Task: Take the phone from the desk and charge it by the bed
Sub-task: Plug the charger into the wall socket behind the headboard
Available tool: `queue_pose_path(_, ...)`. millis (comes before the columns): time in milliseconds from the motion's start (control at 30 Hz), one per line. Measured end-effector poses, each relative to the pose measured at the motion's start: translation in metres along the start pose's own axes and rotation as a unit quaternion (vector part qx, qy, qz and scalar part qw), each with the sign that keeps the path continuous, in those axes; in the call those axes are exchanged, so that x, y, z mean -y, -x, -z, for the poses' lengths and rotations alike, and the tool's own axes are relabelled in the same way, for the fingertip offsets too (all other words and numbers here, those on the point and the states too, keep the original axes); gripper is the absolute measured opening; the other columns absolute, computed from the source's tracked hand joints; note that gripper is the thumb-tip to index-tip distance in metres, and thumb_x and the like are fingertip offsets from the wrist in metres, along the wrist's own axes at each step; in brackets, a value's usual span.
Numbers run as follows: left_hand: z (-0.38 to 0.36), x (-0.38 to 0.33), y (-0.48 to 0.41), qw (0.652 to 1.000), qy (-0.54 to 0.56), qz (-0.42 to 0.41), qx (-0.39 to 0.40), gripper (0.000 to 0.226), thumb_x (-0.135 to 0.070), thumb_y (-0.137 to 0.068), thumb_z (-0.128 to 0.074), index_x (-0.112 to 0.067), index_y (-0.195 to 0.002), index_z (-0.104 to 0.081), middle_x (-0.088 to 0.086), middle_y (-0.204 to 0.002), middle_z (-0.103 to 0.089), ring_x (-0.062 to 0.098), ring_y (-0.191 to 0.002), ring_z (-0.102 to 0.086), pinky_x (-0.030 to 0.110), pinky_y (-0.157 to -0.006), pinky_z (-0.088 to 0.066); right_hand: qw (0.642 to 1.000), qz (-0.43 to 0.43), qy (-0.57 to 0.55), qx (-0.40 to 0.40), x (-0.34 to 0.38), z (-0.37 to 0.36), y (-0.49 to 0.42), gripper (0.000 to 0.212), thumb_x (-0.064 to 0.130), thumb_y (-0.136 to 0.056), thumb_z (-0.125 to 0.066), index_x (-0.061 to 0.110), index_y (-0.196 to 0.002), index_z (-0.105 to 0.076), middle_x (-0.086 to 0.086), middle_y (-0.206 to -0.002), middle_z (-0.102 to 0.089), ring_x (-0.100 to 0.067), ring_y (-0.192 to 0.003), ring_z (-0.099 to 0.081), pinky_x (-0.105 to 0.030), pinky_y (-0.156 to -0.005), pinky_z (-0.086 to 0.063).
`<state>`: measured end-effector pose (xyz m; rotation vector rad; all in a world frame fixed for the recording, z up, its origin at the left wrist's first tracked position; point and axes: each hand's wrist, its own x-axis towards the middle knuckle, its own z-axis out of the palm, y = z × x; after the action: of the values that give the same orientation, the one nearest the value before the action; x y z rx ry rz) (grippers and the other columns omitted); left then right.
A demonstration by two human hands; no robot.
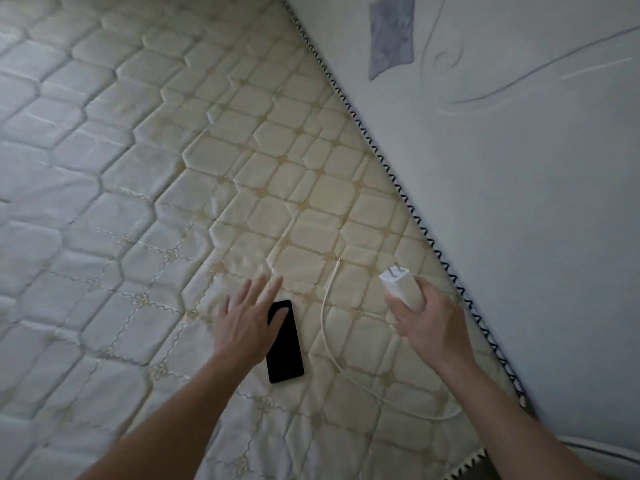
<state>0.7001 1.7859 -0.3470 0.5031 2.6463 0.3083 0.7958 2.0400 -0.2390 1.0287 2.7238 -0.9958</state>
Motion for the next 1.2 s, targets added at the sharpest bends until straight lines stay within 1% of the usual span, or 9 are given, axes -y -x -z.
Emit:
queue_pose_path(133,0.049,-0.069,0.056,0.995,0.012,-0.090,-0.048,0.060,-0.061,-0.098,-0.020,-0.045,-0.153,-0.004,-0.008,-0.164,-0.017,0.016,-0.151,-0.013,0.044,-0.121,-0.016,0.997,-0.021,-0.059,-0.055,0.017,0.068,0.054,0.010,0.037,-0.085,-0.070,0.031,-0.087,-0.061,0.012,-0.067,-0.062,-0.001,-0.063,-0.057,-0.020,-0.052,-0.039)
queue_pose_path(233,0.083,-0.118,0.092,0.986,0.025,-0.141,-0.081,0.060,-0.059,-0.098,-0.023,-0.043,-0.154,-0.008,-0.006,-0.163,-0.020,0.018,-0.151,-0.018,0.045,-0.122,-0.018,0.989,-0.050,-0.103,-0.096,0.011,0.110,0.091,0.015,0.037,-0.084,-0.069,0.024,-0.091,-0.065,0.003,-0.072,-0.069,-0.018,-0.066,-0.066,-0.028,-0.061,-0.047)
queue_pose_path(367,0.114,-0.191,0.145,0.972,0.037,-0.217,-0.078,0.061,-0.055,-0.097,-0.029,-0.041,-0.154,-0.012,-0.006,-0.163,-0.020,0.018,-0.151,-0.016,0.047,-0.121,-0.019,0.967,-0.121,-0.177,-0.135,-0.004,0.162,0.141,0.015,0.035,-0.081,-0.068,0.021,-0.079,-0.063,0.002,-0.068,-0.069,-0.023,-0.062,-0.066,-0.038,-0.062,-0.055)
queue_pose_path(567,0.116,-0.295,0.204,0.944,0.014,-0.323,-0.060,0.061,-0.048,-0.094,-0.041,-0.037,-0.152,-0.026,-0.005,-0.160,-0.030,0.021,-0.148,-0.027,0.049,-0.119,-0.024,0.880,-0.216,-0.329,-0.266,-0.073,0.205,0.222,0.018,0.036,-0.079,-0.071,0.018,-0.079,-0.066,0.000,-0.062,-0.066,-0.020,-0.057,-0.063,-0.047,-0.060,-0.056)
queue_pose_path(667,0.102,-0.340,0.226,0.924,0.003,-0.381,-0.037,0.060,-0.045,-0.090,-0.045,-0.033,-0.149,-0.036,-0.003,-0.157,-0.037,0.023,-0.144,-0.036,0.051,-0.116,-0.030,0.824,-0.272,-0.386,-0.313,-0.115,0.213,0.256,0.008,0.022,-0.081,-0.071,0.016,-0.078,-0.066,-0.001,-0.058,-0.064,-0.017,-0.051,-0.059,-0.042,-0.054,-0.051)
queue_pose_path(733,0.089,-0.367,0.236,0.910,-0.002,-0.415,-0.018,0.062,-0.042,-0.089,-0.047,-0.033,-0.149,-0.036,-0.003,-0.158,-0.036,0.022,-0.144,-0.036,0.052,-0.114,-0.032,0.793,-0.305,-0.406,-0.338,-0.142,0.217,0.274,0.013,0.008,-0.085,-0.068,0.014,-0.074,-0.063,-0.001,-0.052,-0.059,-0.015,-0.044,-0.052,-0.036,-0.049,-0.046)
queue_pose_path(867,0.051,-0.419,0.246,0.880,-0.021,-0.474,0.008,0.062,-0.038,-0.088,-0.055,-0.031,-0.148,-0.040,0.000,-0.158,-0.036,0.024,-0.144,-0.036,0.053,-0.112,-0.035,0.751,-0.350,-0.424,-0.365,-0.192,0.218,0.295,0.006,0.011,-0.085,-0.066,0.017,-0.082,-0.065,-0.004,-0.059,-0.062,-0.014,-0.046,-0.055,-0.034,-0.049,-0.047)
queue_pose_path(1067,-0.005,-0.484,0.248,0.831,-0.072,-0.549,0.056,0.071,-0.036,-0.087,-0.060,-0.031,-0.152,-0.030,0.000,-0.163,-0.022,0.025,-0.150,-0.023,0.054,-0.117,-0.028,0.693,-0.392,-0.451,-0.402,-0.264,0.218,0.288,0.009,0.014,-0.088,-0.064,0.010,-0.097,-0.064,-0.009,-0.069,-0.064,-0.014,-0.052,-0.057,-0.019,-0.043,-0.046)
queue_pose_path(1200,-0.032,-0.516,0.243,0.803,-0.098,-0.585,0.061,0.082,-0.030,-0.088,-0.060,-0.035,-0.156,-0.013,-0.001,-0.166,-0.003,0.020,-0.153,-0.001,0.051,-0.122,-0.014,0.668,-0.405,-0.465,-0.417,-0.308,0.216,0.271,0.011,0.017,-0.088,-0.064,0.012,-0.098,-0.063,-0.008,-0.071,-0.064,-0.015,-0.054,-0.059,-0.026,-0.048,-0.049)
